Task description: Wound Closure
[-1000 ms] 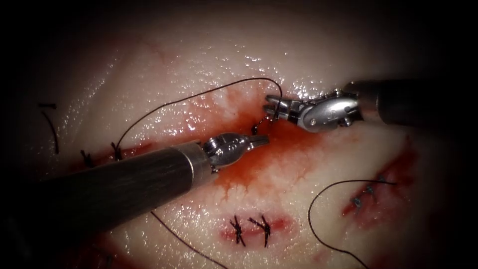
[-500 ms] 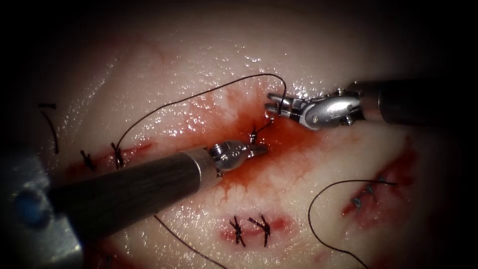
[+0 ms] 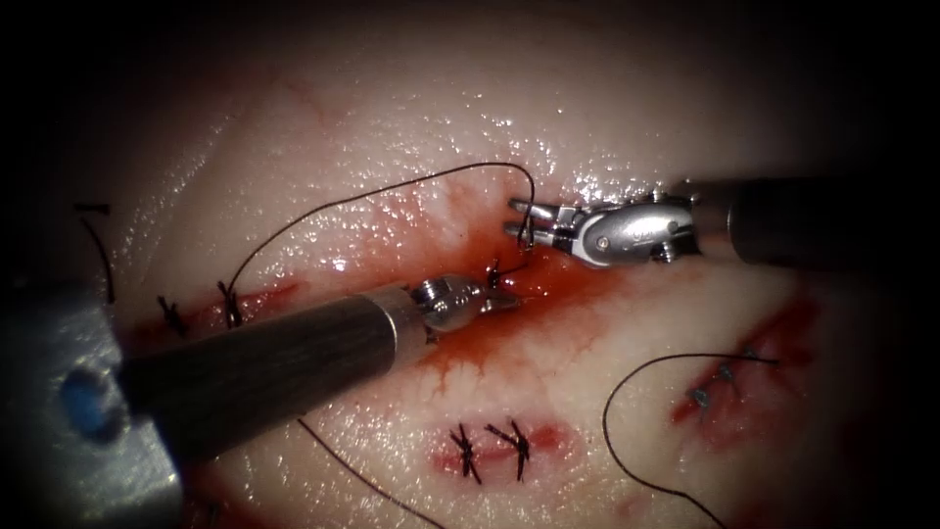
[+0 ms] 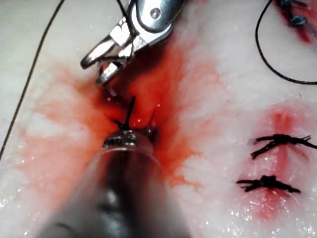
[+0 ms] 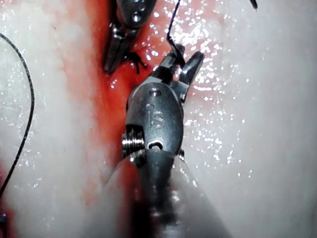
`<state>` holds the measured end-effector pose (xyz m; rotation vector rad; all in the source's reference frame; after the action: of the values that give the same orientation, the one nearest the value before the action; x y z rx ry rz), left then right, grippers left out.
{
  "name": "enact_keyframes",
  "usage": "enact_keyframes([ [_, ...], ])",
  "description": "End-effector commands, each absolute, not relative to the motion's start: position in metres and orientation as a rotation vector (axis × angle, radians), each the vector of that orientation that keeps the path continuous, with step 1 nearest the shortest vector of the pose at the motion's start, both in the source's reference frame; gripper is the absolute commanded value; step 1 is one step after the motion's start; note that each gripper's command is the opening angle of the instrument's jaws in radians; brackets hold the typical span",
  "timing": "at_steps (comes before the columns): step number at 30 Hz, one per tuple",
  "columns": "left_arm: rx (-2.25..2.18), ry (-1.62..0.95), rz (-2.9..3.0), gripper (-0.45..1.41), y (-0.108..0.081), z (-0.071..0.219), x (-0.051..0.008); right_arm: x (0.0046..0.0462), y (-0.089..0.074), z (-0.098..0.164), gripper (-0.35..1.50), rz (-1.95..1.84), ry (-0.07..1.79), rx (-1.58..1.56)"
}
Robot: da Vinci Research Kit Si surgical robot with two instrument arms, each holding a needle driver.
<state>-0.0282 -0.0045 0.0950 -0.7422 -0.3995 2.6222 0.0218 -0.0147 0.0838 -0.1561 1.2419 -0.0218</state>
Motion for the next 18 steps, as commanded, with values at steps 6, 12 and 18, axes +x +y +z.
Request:
enact_keyframes([
  [6, -0.739, -0.393, 2.624, -0.21, -0.0044, 0.0953, -0.0283, 0.0219, -0.0166, 0.0855, -0.35, 0.046, 1.217, -0.086],
  [12, -0.736, -0.39, 2.623, -0.2, -0.0046, 0.0953, -0.0285, 0.0207, -0.0153, 0.0858, -0.35, 0.153, 1.223, -0.091],
  [18, -0.735, -0.39, 2.622, -0.2, -0.0046, 0.0953, -0.0286, 0.0208, -0.0158, 0.0869, -0.35, 0.234, 1.22, -0.031],
])
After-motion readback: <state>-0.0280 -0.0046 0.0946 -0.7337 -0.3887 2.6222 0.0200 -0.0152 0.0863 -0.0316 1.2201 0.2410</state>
